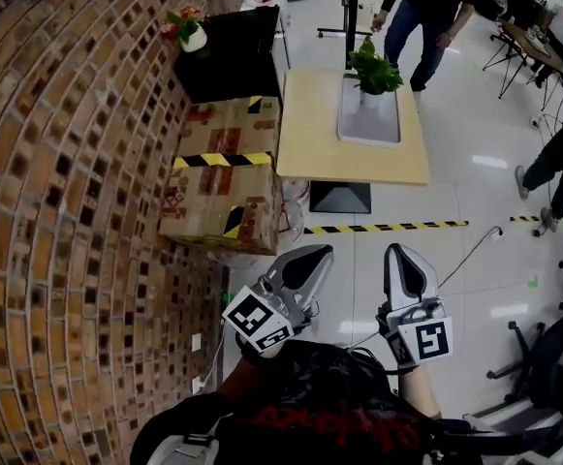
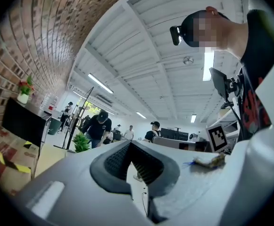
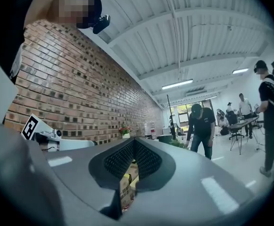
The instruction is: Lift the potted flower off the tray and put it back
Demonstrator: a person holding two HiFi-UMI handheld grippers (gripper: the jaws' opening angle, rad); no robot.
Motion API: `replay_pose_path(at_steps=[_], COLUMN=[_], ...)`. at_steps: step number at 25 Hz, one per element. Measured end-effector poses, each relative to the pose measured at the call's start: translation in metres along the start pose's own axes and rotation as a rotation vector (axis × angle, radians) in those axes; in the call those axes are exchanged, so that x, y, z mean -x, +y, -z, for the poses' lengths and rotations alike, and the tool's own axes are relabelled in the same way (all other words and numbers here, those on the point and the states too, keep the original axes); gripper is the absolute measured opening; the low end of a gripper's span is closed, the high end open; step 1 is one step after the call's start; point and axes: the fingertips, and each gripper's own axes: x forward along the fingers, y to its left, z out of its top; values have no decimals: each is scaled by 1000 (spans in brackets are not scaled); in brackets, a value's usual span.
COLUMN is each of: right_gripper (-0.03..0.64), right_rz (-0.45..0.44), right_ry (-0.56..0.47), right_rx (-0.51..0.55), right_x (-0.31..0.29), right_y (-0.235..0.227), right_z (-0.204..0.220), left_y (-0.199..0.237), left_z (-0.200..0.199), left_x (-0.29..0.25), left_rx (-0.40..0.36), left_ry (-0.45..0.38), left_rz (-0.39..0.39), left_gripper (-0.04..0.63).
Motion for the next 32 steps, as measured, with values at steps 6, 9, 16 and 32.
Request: replay_pose_path(at_steps=[6, 9, 16, 32], right_gripper=[3, 3, 15, 289], right_rz=[59, 83, 108, -64], right_ry=[13, 23, 14, 124], right_rx=[25, 26, 39, -26], right_x=[-82, -106, -152, -335], right_y=[-32, -49, -115, -311], right_z=[-6, -3, 7, 100], left_y=[71, 101, 143, 244], left_z=[-23, -23, 0, 2], left_x=[-56, -76, -146, -303], left_rx=[-6, 22, 56, -48], left_ry=[15, 20, 72, 157], left_rz=[111, 123, 142, 44], left_gripper=[-2, -2, -2, 0])
